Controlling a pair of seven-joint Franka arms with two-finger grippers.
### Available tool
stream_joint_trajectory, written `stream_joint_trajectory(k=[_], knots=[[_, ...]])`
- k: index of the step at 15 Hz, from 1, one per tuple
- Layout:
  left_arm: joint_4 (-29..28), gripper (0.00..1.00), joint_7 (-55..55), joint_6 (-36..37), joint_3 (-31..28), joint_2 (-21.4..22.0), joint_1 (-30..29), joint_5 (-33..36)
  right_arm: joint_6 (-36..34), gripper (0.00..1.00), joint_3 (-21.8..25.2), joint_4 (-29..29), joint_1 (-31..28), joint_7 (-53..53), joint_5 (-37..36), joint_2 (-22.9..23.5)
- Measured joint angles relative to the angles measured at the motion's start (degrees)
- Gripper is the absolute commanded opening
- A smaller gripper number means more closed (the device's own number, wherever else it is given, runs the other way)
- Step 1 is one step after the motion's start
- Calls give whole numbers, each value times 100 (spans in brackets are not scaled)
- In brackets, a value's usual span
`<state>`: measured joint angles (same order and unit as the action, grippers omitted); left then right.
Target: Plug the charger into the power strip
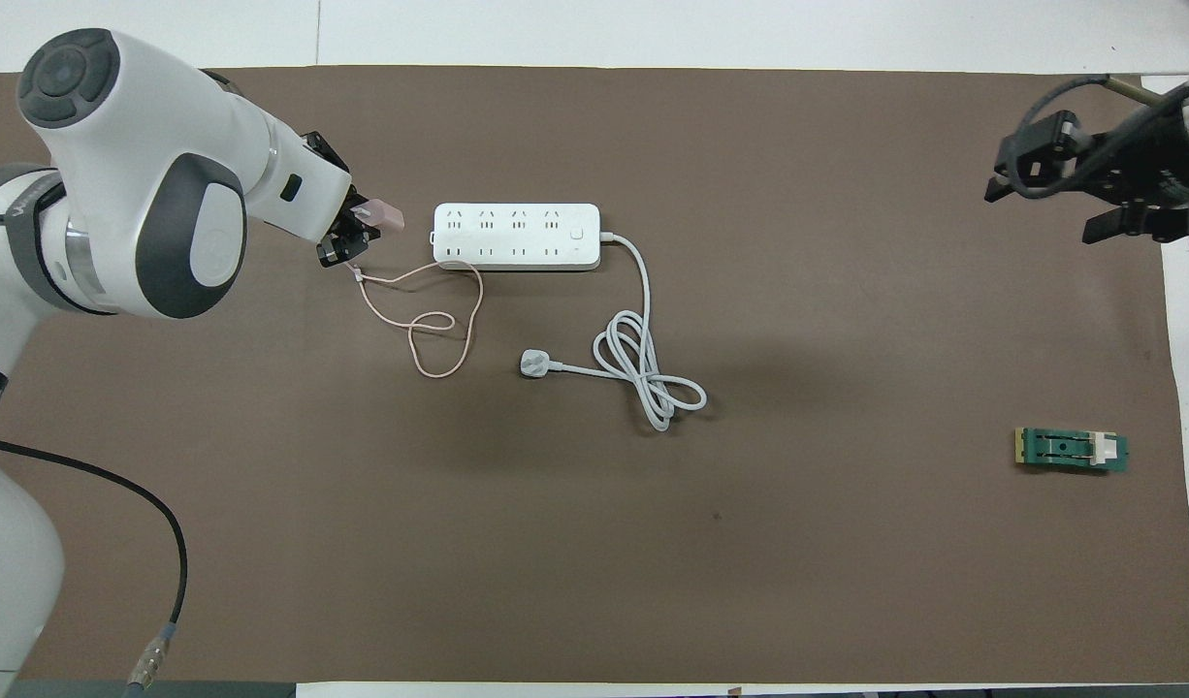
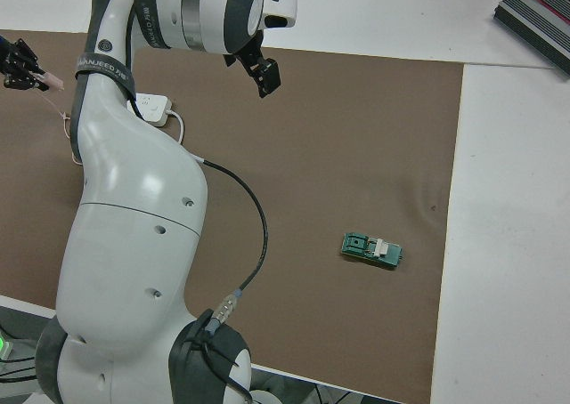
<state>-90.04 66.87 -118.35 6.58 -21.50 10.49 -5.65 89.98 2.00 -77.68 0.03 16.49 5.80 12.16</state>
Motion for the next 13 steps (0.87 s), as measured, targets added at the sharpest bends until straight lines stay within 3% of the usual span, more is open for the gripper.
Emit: stream_joint_trajectory(k=[3,7,13], knots=[[-4,0,0,-396,5,-125,213,715,-59,100,1,-490,-205,-1074,-54,-643],[-46,0,16,-719,7,-401,443,930,-466,100,-13,-1247,-266,-1479,-411,-1474],[-265,0,20,-938,-2,-477,706,1056,-455,100,-51,-1467,-264,-1621,-720,-1523]])
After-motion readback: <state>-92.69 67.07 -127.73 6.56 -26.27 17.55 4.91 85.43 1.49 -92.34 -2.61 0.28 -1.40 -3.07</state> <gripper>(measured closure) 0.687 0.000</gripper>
